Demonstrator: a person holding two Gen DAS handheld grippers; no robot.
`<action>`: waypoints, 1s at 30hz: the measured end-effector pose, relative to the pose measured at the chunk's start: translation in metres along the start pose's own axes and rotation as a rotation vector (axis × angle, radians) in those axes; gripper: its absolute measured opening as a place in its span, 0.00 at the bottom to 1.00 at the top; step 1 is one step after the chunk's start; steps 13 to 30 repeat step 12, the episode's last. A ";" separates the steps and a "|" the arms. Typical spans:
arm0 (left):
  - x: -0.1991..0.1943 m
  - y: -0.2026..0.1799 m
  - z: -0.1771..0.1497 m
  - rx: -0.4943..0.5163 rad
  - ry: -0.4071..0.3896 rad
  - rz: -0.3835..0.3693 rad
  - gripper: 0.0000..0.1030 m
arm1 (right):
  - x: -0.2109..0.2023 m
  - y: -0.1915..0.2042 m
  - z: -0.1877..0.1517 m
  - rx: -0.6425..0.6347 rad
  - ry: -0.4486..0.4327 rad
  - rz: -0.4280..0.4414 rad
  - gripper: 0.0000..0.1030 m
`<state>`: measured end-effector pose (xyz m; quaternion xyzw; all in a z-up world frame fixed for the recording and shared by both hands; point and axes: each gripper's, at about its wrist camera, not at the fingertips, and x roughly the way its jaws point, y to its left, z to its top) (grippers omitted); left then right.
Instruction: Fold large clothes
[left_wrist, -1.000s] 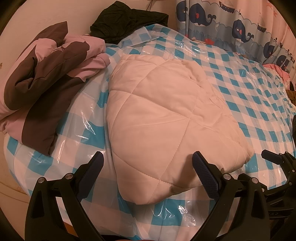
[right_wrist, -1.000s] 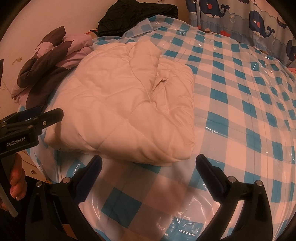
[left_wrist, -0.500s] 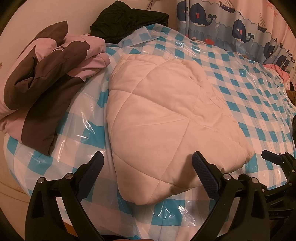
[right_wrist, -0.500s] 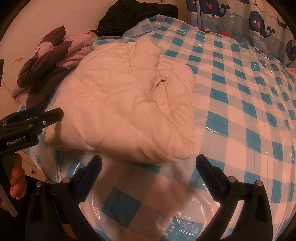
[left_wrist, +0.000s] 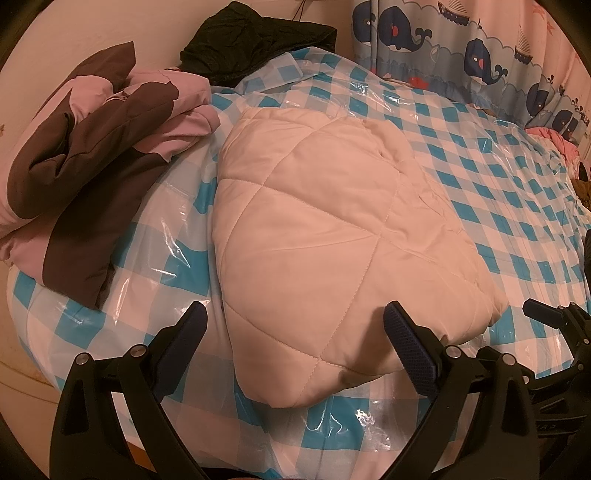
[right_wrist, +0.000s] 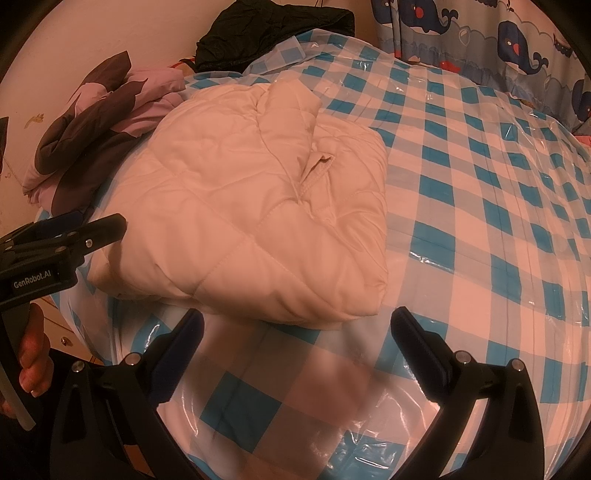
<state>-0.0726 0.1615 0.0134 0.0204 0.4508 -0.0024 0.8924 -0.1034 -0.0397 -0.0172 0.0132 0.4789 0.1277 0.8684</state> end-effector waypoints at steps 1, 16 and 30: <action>-0.001 -0.001 0.000 0.002 -0.010 0.007 0.90 | 0.001 0.000 0.001 0.000 0.000 0.000 0.95; -0.001 0.025 0.002 -0.063 -0.061 0.088 0.45 | -0.002 -0.009 -0.002 0.006 0.001 0.009 0.95; -0.001 0.025 0.002 -0.063 -0.061 0.088 0.45 | -0.002 -0.009 -0.002 0.006 0.001 0.009 0.95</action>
